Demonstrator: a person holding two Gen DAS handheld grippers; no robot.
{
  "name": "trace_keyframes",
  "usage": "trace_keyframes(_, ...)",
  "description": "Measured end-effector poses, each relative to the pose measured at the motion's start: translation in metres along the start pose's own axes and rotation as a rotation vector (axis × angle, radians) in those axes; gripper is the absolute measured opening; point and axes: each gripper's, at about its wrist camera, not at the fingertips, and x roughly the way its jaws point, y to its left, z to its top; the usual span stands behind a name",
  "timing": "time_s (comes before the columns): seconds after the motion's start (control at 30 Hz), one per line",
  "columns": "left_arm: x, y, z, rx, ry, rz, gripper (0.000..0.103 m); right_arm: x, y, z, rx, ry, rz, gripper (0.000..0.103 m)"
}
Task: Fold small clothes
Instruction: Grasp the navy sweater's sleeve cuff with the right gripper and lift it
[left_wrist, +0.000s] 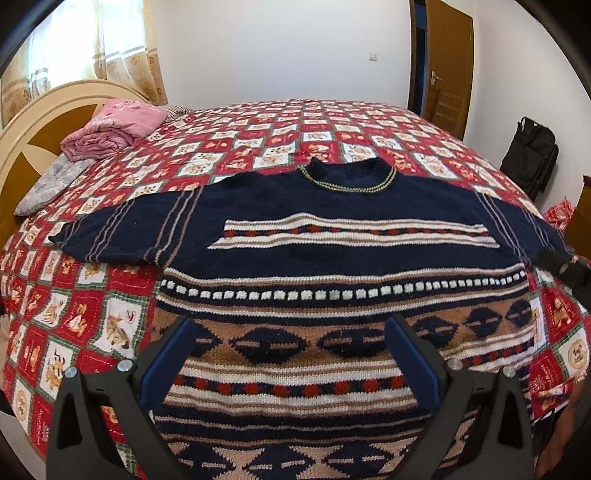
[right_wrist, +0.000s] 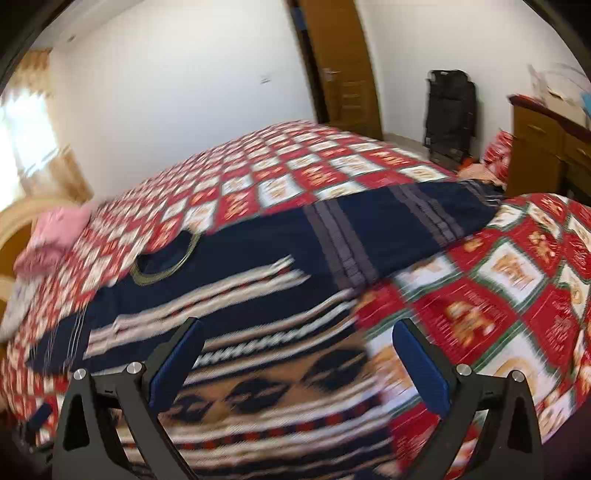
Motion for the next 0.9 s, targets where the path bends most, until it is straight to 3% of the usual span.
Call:
trace_keyframes(0.17,0.008,-0.004,0.006,0.023,0.011,0.002,0.103,0.015,-0.058,0.047,0.011,-0.015,-0.095,0.099)
trace_keyframes(0.23,0.01,-0.005,0.009,0.033,0.011,0.009,0.103,0.026,-0.098,0.076,0.048,-0.002,-0.136,0.085)
trace_keyframes(0.3,0.014,-0.007,0.011,0.044,0.013,0.016,0.103,0.034,-0.135,0.099,0.101,0.015,-0.159,0.063)
trace_keyframes(0.53,0.029,-0.01,0.016,0.015,0.041,-0.016,0.103,0.08,-0.273,0.162,0.33,0.046,-0.275,0.063)
trace_keyframes(0.67,0.034,-0.014,0.019,0.02,0.032,-0.006,0.103,0.114,-0.29,0.171,0.329,0.127,-0.292,0.063)
trace_keyframes(0.8,0.043,-0.015,0.024,0.018,0.046,0.002,0.103,0.146,-0.293,0.173,0.336,0.188,-0.36,0.05)
trace_keyframes(0.9,0.052,-0.014,0.027,0.013,0.067,0.012,0.103,0.153,-0.293,0.172,0.318,0.194,-0.404,0.05)
